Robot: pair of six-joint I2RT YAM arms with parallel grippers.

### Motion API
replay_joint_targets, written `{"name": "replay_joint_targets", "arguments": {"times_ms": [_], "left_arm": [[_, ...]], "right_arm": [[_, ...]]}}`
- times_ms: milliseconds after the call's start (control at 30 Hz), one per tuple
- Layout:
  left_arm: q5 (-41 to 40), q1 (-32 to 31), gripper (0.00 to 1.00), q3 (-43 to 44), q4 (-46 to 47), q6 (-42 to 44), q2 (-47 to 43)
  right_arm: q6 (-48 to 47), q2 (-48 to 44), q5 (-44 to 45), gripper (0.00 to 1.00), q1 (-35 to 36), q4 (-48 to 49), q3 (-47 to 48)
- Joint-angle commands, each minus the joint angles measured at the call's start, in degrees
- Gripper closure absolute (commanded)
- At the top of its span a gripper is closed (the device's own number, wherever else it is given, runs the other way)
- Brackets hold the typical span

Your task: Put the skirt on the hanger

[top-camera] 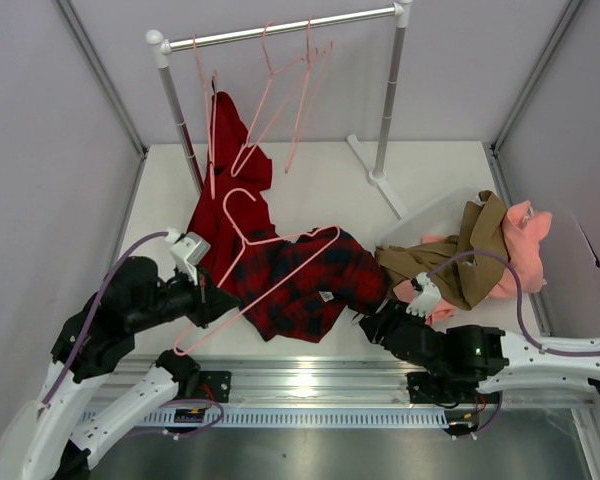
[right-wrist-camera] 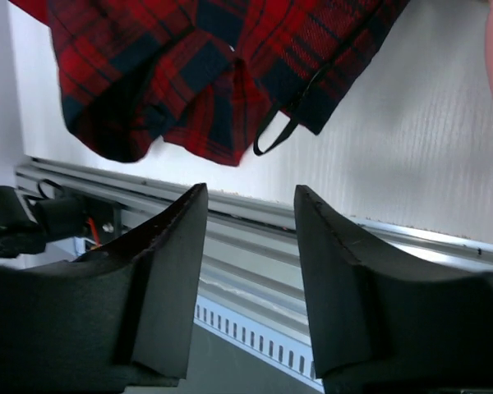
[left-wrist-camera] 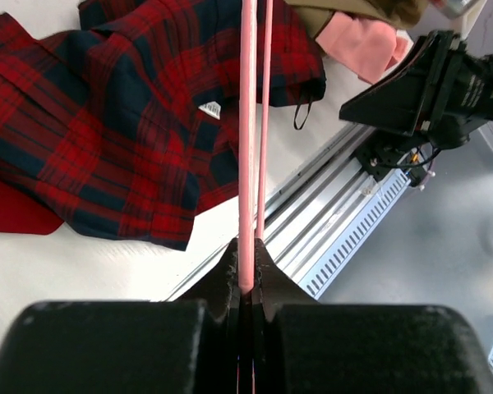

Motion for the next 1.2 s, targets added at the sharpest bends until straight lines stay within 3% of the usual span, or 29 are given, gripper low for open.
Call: {"name": "replay_joint_targets", "arguments": {"times_ms": [0, 133, 367, 667, 1167], "left_arm": [[0.38, -2.18, 1.00, -1.76, 4.98, -2.59, 2.97], [-8.05, -11.03, 1.00, -1.15, 5.51, -3.46, 6.32], [-14.47, -19.32, 1.00, -2.11, 4.64, -5.14, 9.58], [-16.06, -21.79, 1.00, -1.85, -0.99, -5.84, 9.14], [-7.62, -21.79, 1.00, -0.97, -5.20, -4.44, 6.85]], "right_arm": [[3.48, -2.17, 6.32, 0.50, -0.35, 2.27, -1.36], [2.95, -0.51, 3.52, 0.55, -3.15, 4.65, -3.30], [-1.96, 1.96, -3.34, 0.56, -9.48, 8.78, -4.53], [-6.54, 1.60, -7.83, 0.65, -13.71, 14.75, -6.55], [-6.11, 2.49, -8.62, 0.74, -13.80, 16.34, -6.99]]}}
